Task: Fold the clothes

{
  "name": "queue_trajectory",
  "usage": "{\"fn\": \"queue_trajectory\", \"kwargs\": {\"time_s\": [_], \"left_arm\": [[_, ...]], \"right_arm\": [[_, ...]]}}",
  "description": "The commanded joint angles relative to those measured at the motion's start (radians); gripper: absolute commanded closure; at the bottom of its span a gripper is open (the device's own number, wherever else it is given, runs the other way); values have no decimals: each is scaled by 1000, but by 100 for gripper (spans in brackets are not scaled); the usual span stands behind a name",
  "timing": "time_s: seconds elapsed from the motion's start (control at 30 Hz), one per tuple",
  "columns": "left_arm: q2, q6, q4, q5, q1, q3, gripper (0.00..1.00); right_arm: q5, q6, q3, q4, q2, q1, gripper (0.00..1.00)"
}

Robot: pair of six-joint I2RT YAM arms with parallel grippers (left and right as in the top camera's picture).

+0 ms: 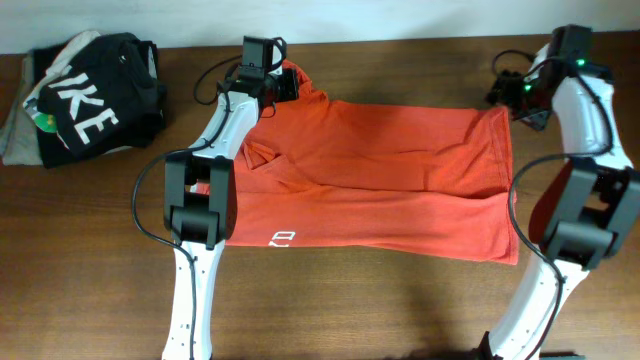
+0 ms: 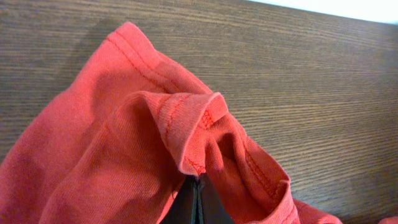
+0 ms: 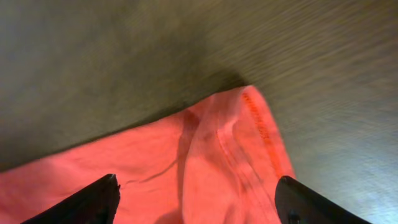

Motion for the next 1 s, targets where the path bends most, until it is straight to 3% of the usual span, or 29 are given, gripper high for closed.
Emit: {"fn": "queue_trajectory", "kwargs": {"time_s": [0.0,0.1,0.33,0.5,0.77,0.93,0.97], "left_arm": [[13,5,-12,1,-2,18,100],[13,5,-16,1,-2,18,99],[13,5,-22,1,-2,18,100],[13,5,-43,1,-2,18,100],[13,5,-46,0,0,18,99],[13,5,-48,1,0,18,100],[13,5,-48,1,0,18,99]], "right_arm": [[8,-5,27,45,54,27,22],[37,22,27,57,88,28,15],[62,21,27,73,119,27,17],[61,88,27,121,119,27,44],[66,100,26,90,119,26,51],[89,100,26,82,119,26,69],[89,100,26,82,119,26,76]]}}
